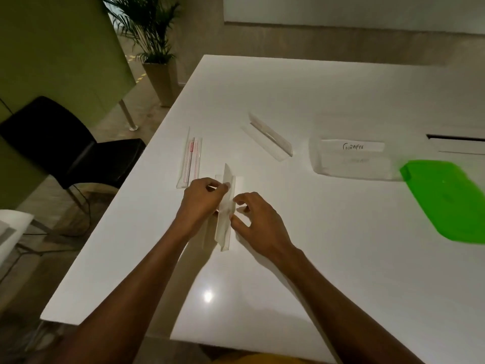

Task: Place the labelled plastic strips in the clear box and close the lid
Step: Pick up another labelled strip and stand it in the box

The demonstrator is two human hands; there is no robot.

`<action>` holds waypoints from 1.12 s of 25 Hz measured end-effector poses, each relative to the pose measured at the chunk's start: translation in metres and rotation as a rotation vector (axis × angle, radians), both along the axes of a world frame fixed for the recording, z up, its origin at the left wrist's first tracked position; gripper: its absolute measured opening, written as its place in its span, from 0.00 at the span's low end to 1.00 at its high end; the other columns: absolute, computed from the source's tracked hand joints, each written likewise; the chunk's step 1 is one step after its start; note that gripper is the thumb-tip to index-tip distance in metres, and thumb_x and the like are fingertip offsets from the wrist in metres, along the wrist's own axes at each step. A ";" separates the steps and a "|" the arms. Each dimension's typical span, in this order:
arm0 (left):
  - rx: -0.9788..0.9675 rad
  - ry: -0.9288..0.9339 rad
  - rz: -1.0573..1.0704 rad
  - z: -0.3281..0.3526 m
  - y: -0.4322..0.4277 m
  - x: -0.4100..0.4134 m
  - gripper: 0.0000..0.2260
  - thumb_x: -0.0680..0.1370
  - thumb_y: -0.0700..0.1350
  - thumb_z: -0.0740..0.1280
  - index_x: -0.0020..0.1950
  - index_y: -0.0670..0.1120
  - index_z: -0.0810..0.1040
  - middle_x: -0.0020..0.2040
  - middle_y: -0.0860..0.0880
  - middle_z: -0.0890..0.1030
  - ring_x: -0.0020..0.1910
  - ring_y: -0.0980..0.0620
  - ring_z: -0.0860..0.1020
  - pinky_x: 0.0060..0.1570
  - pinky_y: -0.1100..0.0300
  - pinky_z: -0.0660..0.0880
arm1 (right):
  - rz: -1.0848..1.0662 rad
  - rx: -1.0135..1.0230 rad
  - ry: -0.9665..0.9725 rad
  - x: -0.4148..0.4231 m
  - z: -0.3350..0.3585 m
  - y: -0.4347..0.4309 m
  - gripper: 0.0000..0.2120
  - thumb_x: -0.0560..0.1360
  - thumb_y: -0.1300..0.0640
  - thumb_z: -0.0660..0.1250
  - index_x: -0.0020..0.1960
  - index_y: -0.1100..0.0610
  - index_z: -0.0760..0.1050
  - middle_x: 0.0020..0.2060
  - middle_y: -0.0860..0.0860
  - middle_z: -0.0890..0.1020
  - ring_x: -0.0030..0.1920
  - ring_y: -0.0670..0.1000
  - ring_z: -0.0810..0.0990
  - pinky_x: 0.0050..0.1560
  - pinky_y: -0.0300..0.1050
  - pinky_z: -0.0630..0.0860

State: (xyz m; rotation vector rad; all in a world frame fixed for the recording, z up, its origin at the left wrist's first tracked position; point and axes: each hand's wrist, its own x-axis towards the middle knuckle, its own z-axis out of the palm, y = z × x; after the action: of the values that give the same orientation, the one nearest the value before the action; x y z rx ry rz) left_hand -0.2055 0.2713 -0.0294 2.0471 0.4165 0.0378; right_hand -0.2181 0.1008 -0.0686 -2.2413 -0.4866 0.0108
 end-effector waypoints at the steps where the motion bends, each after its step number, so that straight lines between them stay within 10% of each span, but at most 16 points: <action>1: 0.000 0.020 -0.008 -0.002 -0.001 0.000 0.16 0.79 0.56 0.70 0.61 0.46 0.82 0.54 0.49 0.84 0.46 0.53 0.84 0.37 0.62 0.81 | -0.005 -0.014 0.005 -0.001 -0.002 0.002 0.22 0.76 0.40 0.67 0.67 0.47 0.74 0.62 0.42 0.79 0.59 0.43 0.81 0.58 0.43 0.80; 6: 0.001 0.033 -0.058 -0.006 0.000 0.000 0.10 0.79 0.46 0.72 0.57 0.43 0.83 0.53 0.45 0.85 0.49 0.45 0.85 0.49 0.53 0.83 | -0.006 -0.085 -0.064 -0.011 -0.007 0.008 0.26 0.76 0.38 0.62 0.71 0.48 0.74 0.63 0.45 0.81 0.62 0.47 0.77 0.65 0.46 0.73; 11: -0.102 -0.031 -0.041 0.001 0.002 0.000 0.06 0.79 0.42 0.70 0.48 0.40 0.84 0.45 0.39 0.84 0.46 0.39 0.85 0.39 0.56 0.81 | -0.022 0.065 0.023 -0.017 -0.009 0.011 0.23 0.78 0.38 0.62 0.71 0.44 0.73 0.65 0.42 0.79 0.64 0.44 0.76 0.66 0.48 0.75; 21: -0.968 -0.080 0.069 0.025 -0.027 0.008 0.10 0.76 0.35 0.73 0.56 0.42 0.79 0.51 0.42 0.85 0.51 0.43 0.84 0.46 0.56 0.83 | -0.422 0.801 0.323 -0.004 0.013 -0.028 0.19 0.73 0.33 0.64 0.60 0.39 0.77 0.55 0.36 0.84 0.49 0.35 0.82 0.49 0.38 0.79; 28: -1.262 -0.004 0.162 0.018 -0.074 0.003 0.10 0.75 0.35 0.76 0.51 0.39 0.77 0.48 0.39 0.84 0.53 0.42 0.85 0.55 0.48 0.84 | -0.450 0.919 0.277 0.010 0.018 -0.066 0.20 0.74 0.43 0.72 0.61 0.51 0.78 0.55 0.59 0.84 0.58 0.65 0.83 0.63 0.60 0.80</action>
State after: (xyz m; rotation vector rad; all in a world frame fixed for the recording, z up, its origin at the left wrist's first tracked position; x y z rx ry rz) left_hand -0.2025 0.1969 -0.0110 0.7700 0.4368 -0.1022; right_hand -0.2083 0.0352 -0.0505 -1.3632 0.1661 -0.1122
